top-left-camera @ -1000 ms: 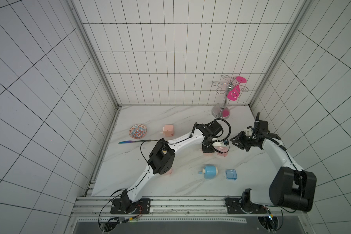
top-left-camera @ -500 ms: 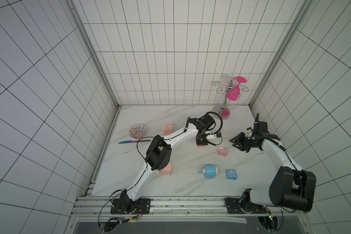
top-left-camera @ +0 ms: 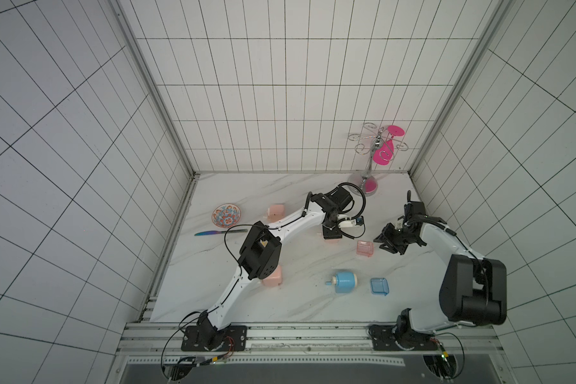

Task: Put the tray back into the pencil sharpener
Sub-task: Move the pencil sharpener to the center of the board, then close the container of the pencil sharpener.

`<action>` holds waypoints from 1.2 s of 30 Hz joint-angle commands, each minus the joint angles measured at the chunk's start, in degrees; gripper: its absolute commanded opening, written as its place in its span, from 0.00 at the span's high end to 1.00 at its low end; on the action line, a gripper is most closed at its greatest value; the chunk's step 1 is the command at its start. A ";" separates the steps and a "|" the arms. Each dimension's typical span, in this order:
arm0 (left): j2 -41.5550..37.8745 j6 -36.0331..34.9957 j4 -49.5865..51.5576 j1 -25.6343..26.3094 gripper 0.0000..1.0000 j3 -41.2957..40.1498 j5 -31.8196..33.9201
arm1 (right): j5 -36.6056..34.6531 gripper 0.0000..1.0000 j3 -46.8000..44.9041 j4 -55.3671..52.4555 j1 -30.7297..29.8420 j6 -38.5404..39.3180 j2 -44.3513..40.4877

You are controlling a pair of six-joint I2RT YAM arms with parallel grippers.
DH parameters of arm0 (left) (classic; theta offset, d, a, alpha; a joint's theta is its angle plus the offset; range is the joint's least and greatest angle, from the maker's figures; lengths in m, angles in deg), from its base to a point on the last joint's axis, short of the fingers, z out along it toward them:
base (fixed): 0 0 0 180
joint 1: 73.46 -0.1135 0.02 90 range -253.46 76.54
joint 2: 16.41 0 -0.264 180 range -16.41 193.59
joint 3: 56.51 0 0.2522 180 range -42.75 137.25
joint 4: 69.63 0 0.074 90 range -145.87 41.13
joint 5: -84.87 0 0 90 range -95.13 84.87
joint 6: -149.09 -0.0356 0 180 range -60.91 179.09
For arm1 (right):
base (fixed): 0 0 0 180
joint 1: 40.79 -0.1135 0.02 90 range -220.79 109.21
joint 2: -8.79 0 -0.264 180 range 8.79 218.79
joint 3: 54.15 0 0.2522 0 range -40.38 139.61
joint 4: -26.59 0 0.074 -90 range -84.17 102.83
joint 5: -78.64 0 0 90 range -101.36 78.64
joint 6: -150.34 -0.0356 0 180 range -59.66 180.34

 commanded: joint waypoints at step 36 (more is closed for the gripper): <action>-4.87 -1.42 -3.91 -0.35 0.27 -4.16 -2.30 | -9.14 0.83 4.95 -2.40 -6.47 2.66 7.89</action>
